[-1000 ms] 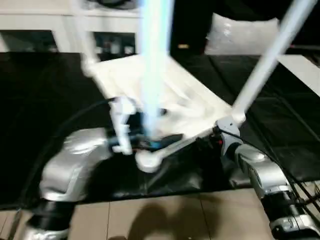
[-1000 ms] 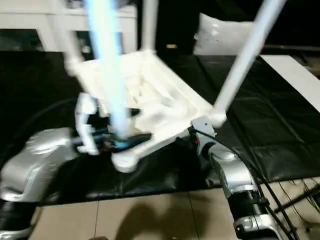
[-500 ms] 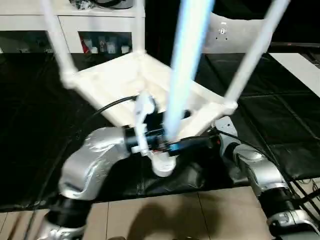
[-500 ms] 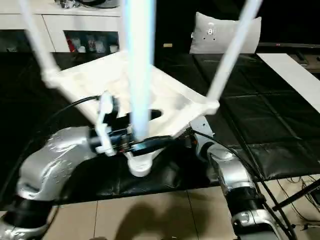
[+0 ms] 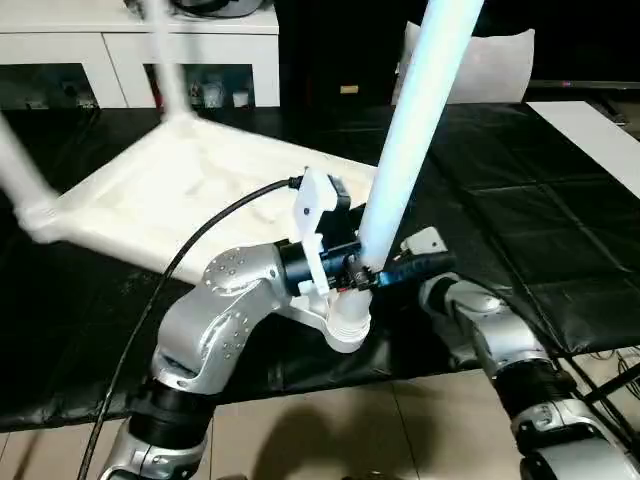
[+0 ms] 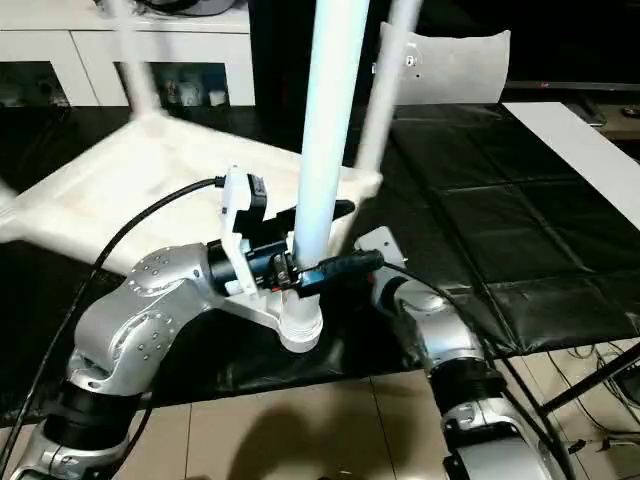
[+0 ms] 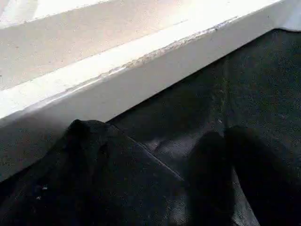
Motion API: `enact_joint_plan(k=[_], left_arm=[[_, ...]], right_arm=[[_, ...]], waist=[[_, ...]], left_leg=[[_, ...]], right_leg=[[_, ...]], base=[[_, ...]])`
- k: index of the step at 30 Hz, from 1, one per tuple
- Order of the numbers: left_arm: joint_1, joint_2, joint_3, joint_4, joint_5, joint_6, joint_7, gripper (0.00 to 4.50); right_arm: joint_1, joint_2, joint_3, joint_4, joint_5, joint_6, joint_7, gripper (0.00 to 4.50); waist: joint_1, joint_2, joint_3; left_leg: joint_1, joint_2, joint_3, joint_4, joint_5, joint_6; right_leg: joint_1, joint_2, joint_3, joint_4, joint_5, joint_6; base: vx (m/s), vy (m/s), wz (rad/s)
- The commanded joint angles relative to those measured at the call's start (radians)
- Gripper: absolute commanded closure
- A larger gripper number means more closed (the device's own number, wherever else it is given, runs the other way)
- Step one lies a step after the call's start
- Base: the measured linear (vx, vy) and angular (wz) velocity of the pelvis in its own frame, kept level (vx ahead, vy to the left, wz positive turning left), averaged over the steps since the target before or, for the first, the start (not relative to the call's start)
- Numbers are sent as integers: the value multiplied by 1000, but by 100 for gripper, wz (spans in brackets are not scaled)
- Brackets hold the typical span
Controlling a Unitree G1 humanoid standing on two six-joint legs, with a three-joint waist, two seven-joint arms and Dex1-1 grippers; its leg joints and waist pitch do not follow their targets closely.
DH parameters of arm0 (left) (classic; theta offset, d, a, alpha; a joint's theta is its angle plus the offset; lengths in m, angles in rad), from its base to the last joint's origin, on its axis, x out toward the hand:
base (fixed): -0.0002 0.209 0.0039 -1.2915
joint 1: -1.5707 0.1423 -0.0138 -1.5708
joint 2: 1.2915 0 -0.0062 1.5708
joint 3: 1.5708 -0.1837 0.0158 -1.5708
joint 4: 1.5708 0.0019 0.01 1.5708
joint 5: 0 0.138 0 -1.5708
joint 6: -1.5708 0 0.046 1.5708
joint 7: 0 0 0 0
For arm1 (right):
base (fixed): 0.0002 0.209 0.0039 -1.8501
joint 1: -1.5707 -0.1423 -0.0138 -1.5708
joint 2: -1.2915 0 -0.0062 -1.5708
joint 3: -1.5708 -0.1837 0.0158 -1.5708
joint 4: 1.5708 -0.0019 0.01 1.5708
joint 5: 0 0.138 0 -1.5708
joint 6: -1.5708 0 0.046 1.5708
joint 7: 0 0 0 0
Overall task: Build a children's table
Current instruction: Rotate table base
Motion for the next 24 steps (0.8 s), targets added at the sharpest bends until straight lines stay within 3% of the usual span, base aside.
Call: enact_joint_plan(k=[1,7,11,12,13,16,20,24], left_arm=[[-27,-27,-47,-4,4,-2,7,5],[-37,-53,-41,23,29,3,71,5],[-61,-71,-19,88,85,-29,151,5],[-64,-73,-14,98,93,-40,163,5],[-68,-76,-8,109,102,-51,174,5],[-76,-86,1,124,114,-73,191,5],[-92,-91,2,148,140,-115,212,5],[-89,-72,-25,155,165,-148,189,5]], right_arm=[[-34,42,38,2,9,-29,43,0],[-13,52,50,-11,23,-61,123,0],[3,54,64,-24,27,-97,167,0],[4,55,60,-20,27,-104,161,0],[2,55,55,-13,24,-112,150,0],[-5,51,32,10,12,-131,102,0],[-7,38,-19,25,11,-157,49,0],[2,13,-37,23,13,-162,47,0]], waist=[[12,9,-61],[12,12,-60],[12,8,-58],[13,13,-57],[13,11,-59],[16,17,-60],[21,15,-62],[25,13,-62]], left_leg=[[-18,89,-39,-73,-32,60],[-19,86,-36,-71,-50,62],[-16,82,-38,-72,-76,70],[-17,80,-38,-72,-76,69],[-15,81,-38,-71,-75,68],[-14,86,-41,-73,-68,65],[-15,89,-40,-73,-52,67],[-19,86,-38,-71,-30,83]], right_leg=[[70,-129,97,-82,-212,-120],[71,-127,95,-88,-234,-113],[68,-125,90,-102,-319,-70],[69,-126,89,-103,-327,-67],[66,-125,90,-104,-329,-62],[65,-125,89,-100,-298,-71],[66,-128,93,-91,-244,-98],[69,-131,94,-89,-235,-100]], base=[[0,0,0],[0,0,0],[0,0,0],[0,0,0],[0,0,0],[0,0,0],[0,0,0],[0,0,0]])
